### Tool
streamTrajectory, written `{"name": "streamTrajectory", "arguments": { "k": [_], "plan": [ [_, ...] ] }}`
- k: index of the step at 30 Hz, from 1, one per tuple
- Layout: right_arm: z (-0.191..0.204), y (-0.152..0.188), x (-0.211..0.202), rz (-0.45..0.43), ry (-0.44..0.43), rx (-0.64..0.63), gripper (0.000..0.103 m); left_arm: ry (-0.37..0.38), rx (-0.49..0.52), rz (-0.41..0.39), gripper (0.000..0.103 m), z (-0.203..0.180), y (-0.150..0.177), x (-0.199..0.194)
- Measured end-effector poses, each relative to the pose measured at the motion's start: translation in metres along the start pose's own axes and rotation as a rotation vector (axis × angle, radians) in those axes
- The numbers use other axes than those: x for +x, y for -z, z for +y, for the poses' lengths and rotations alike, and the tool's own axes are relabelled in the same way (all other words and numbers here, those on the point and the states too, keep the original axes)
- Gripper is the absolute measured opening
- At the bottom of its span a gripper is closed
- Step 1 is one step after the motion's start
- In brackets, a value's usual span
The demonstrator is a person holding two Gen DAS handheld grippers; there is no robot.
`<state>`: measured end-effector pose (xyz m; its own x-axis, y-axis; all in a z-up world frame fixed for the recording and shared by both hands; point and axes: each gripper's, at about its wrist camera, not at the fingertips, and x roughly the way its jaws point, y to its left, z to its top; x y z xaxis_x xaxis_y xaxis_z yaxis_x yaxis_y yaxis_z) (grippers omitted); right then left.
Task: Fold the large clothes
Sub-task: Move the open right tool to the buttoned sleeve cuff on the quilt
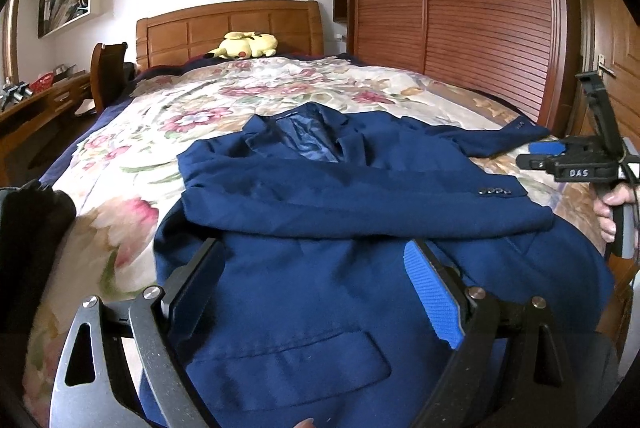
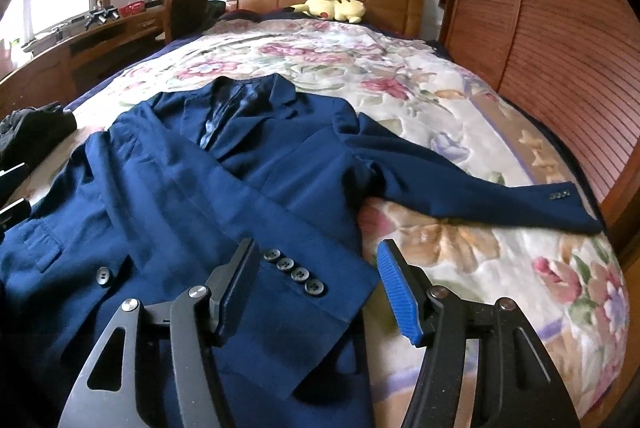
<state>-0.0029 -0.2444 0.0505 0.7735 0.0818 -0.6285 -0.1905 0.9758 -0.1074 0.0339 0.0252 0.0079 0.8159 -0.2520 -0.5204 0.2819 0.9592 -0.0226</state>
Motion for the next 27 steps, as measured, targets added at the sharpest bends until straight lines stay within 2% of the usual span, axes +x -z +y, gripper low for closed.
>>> {"name": "streamTrajectory", "arguments": {
  "k": [10,21,27],
  "plan": [
    [-0.039,-0.002,0.035,0.007,0.012,0.025,0.063,0.018,0.013,-0.006,0.092,-0.019,-0.014,0.02],
    [-0.099,-0.014,0.055,0.014,0.12,0.075,0.063,0.049,0.005,-0.028,0.092,-0.03,-0.027,0.03],
    [-0.145,-0.018,0.061,0.013,0.196,0.128,0.063,0.06,0.003,-0.018,0.092,-0.035,-0.03,0.039]
  ]
}}
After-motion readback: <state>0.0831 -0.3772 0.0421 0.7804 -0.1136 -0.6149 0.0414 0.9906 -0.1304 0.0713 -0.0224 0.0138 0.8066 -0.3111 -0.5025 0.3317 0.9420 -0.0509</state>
